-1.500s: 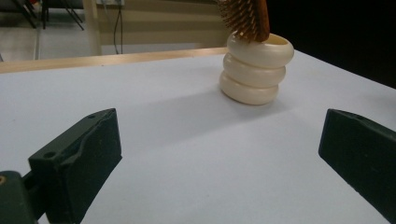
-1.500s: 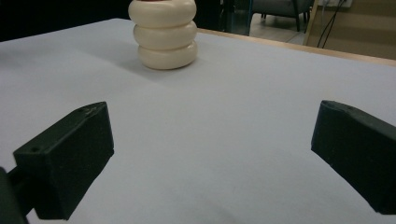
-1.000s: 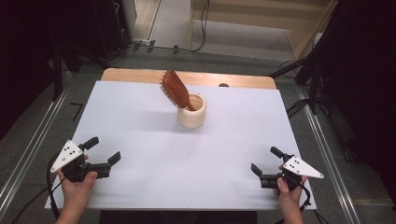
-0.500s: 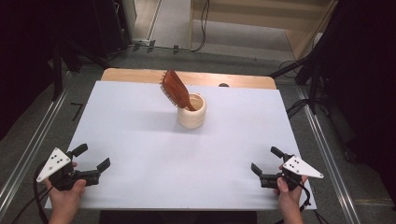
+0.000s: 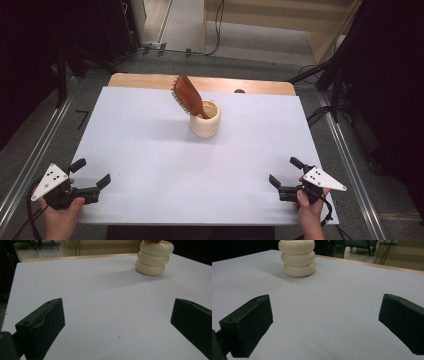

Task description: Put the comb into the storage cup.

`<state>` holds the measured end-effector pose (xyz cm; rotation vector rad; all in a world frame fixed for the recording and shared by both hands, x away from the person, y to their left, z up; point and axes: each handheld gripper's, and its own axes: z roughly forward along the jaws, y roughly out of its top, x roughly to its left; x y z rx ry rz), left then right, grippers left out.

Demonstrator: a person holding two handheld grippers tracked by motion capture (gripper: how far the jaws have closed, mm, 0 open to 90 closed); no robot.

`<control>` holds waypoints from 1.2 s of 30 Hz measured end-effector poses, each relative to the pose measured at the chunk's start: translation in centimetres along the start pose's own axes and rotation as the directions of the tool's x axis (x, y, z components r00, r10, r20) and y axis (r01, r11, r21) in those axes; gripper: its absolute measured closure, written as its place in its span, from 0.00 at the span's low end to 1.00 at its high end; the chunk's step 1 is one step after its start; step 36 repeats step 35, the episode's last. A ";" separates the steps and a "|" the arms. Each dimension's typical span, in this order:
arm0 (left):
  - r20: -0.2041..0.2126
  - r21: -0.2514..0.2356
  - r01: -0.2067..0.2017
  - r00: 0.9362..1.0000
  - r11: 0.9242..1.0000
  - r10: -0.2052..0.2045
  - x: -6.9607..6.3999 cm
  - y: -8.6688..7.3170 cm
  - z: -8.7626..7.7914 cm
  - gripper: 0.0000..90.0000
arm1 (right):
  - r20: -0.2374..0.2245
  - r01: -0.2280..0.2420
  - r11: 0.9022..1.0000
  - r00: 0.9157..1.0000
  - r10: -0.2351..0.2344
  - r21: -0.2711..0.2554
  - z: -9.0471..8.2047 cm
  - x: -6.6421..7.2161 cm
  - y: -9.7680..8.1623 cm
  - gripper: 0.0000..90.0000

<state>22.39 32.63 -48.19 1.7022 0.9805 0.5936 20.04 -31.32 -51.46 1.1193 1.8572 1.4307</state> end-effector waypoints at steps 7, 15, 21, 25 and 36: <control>-0.019 0.013 0.008 1.000 1.000 -0.007 1.1 -0.4 -0.4 0.00 | -0.003 -0.002 1.000 1.000 0.002 0.001 0.0 0.0 0.0 0.00; -0.044 0.002 0.041 0.998 0.999 -0.041 2.4 -0.6 -0.9 0.00 | -0.001 -0.006 1.000 1.000 0.006 -0.001 0.0 -0.1 0.0 0.00; -0.030 -0.001 0.038 0.999 0.999 -0.039 2.2 -0.9 -0.8 0.00 | -0.003 -0.010 1.000 1.000 0.010 0.000 0.0 -0.2 0.0 0.00; -0.028 0.006 0.027 0.999 1.000 -0.026 2.0 -1.1 -0.6 0.00 | -0.005 -0.010 1.000 1.000 0.010 0.001 0.1 -0.2 0.0 0.00; -0.037 0.028 0.014 0.999 1.000 -0.013 1.8 -1.2 -0.2 0.00 | -0.003 0.001 1.000 1.000 -0.001 0.008 0.2 -0.1 0.0 0.00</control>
